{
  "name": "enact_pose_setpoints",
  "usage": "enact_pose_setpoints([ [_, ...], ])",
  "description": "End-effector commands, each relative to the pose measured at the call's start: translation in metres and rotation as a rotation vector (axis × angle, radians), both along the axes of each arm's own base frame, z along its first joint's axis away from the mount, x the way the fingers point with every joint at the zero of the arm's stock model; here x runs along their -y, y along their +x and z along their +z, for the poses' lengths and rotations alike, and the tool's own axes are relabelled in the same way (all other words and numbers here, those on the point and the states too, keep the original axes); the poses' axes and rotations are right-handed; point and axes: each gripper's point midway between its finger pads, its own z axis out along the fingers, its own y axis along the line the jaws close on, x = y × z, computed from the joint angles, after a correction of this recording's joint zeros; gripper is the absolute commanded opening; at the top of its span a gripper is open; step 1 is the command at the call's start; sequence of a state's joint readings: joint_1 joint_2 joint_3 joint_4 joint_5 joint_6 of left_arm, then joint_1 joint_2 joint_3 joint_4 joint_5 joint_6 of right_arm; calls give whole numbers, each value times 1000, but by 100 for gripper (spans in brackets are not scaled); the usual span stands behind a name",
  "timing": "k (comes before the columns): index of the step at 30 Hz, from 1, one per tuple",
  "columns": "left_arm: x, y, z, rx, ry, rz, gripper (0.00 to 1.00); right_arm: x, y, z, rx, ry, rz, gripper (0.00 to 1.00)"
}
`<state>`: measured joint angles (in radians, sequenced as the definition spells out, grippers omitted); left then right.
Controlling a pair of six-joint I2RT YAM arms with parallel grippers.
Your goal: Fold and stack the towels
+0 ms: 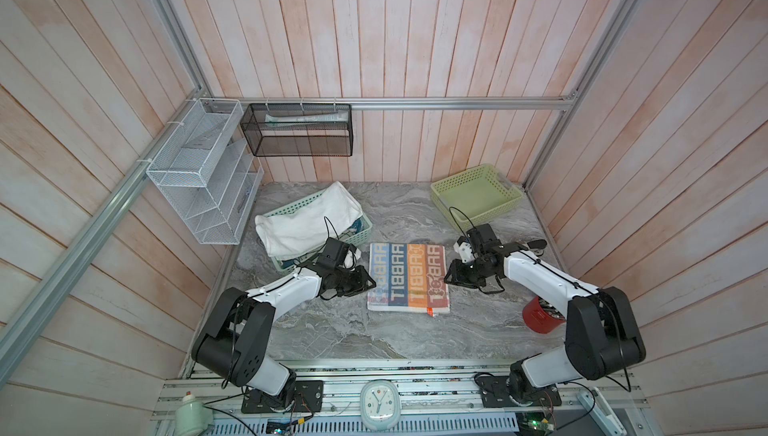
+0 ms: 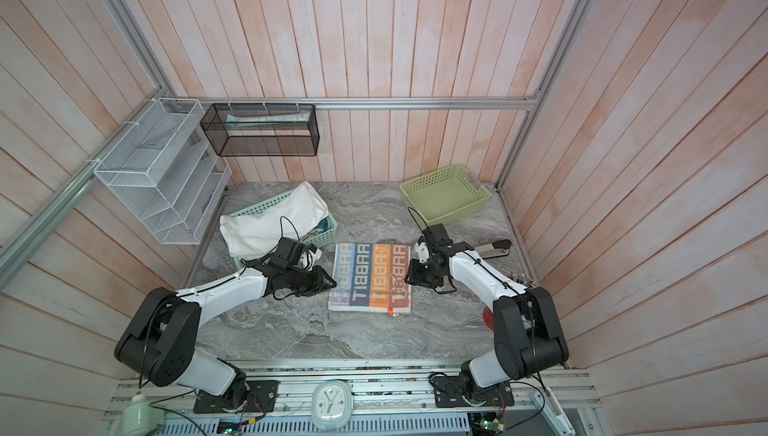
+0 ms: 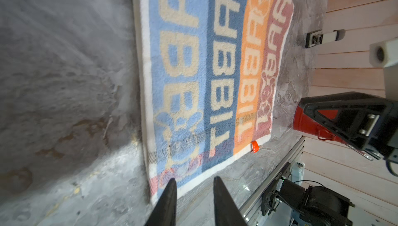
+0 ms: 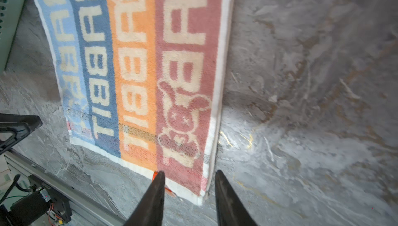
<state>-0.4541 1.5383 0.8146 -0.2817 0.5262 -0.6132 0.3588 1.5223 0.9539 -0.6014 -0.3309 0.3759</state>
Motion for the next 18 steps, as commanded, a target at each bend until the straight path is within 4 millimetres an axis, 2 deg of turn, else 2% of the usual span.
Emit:
enact_pose_setpoints([
  [1, 5, -1, -4, 13, 59, -32, 30, -18, -4, -14, -25, -28, 69, 38],
  [5, 9, 3, 2, 59, 77, -31, 29, -36, -17, -35, -75, -10, 117, 35],
  [9, 18, 2, -17, 26, 57, -43, 29, -35, -31, -51, -118, -11, 124, 31],
  [12, 28, -9, -34, -20, 67, -73, 28, -24, -46, -60, -150, -47, 127, 31],
  [18, 35, -53, -56, -129, 81, -79, 28, -5, -85, -69, -220, -63, 95, 30],
])
